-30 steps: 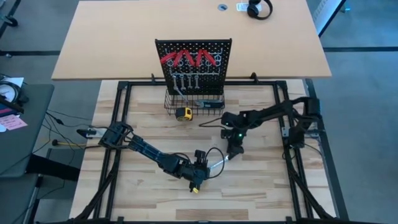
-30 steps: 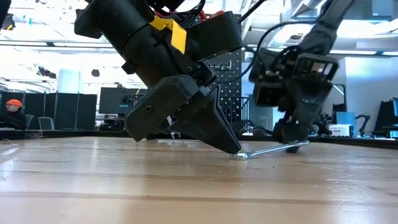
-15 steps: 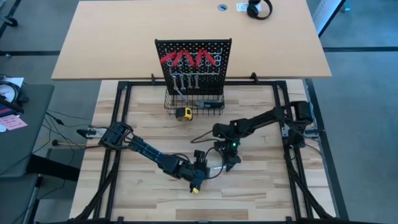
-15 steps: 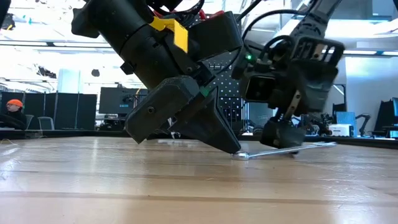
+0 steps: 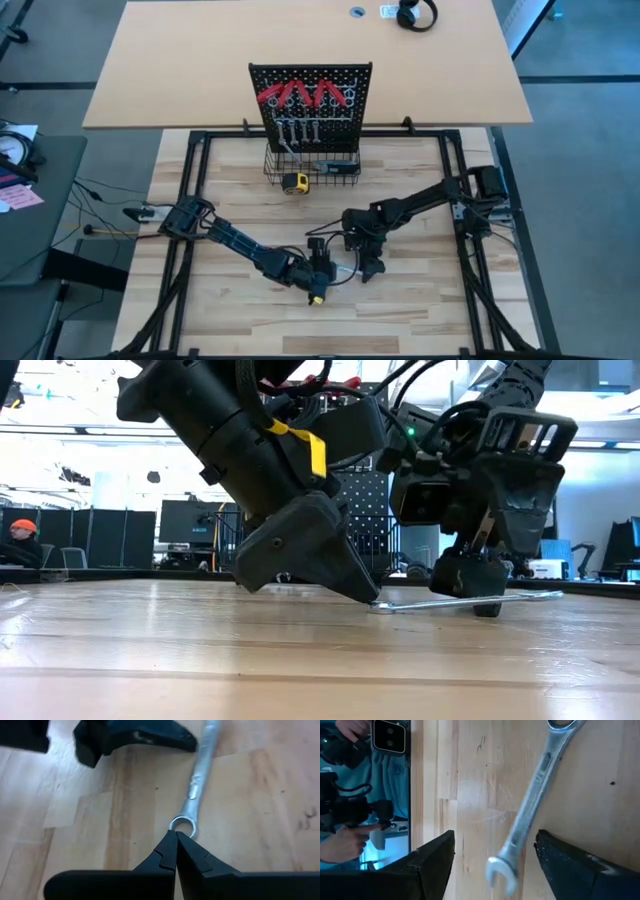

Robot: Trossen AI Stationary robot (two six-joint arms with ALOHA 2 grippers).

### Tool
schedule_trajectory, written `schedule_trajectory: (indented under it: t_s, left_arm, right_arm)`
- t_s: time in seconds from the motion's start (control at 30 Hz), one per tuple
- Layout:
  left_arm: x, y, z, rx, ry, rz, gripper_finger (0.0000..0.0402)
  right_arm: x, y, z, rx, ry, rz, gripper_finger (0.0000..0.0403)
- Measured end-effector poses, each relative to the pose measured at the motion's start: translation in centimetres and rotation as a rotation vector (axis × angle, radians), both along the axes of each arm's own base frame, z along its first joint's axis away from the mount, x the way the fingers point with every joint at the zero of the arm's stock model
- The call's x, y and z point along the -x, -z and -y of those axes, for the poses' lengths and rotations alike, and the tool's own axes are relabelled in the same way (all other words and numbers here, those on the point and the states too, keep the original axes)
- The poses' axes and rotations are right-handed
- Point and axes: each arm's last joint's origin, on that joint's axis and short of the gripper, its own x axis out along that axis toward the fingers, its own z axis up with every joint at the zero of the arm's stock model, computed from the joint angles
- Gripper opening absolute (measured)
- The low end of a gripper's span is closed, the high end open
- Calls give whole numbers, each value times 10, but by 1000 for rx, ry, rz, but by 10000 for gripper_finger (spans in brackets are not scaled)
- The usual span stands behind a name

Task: Hang tools onto peg board
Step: Hang the wrench into the pegboard

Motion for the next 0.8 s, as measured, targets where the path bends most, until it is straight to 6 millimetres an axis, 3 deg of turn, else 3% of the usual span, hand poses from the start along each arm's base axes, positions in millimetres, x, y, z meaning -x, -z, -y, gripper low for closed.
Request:
schedule_trajectory:
  t_s: [0.4, 0.57, 0.7, 0.8]
  left_arm:
    - [-2, 6, -1, 26, -112, 52, 0]
    - [1, 6, 11, -64, -82, 74, 0]
    - [-1, -8, 13, -30, -81, 120, 0]
    - [-3, -8, 13, -1, -70, 134, 0]
  right_arm:
    - [-4, 0, -7, 10, 40, 6, 219]
    - [-4, 0, -6, 18, 23, 29, 213]
    - [-4, -4, -7, 25, -7, 72, 213]
    - [-4, -7, -8, 28, -11, 91, 213]
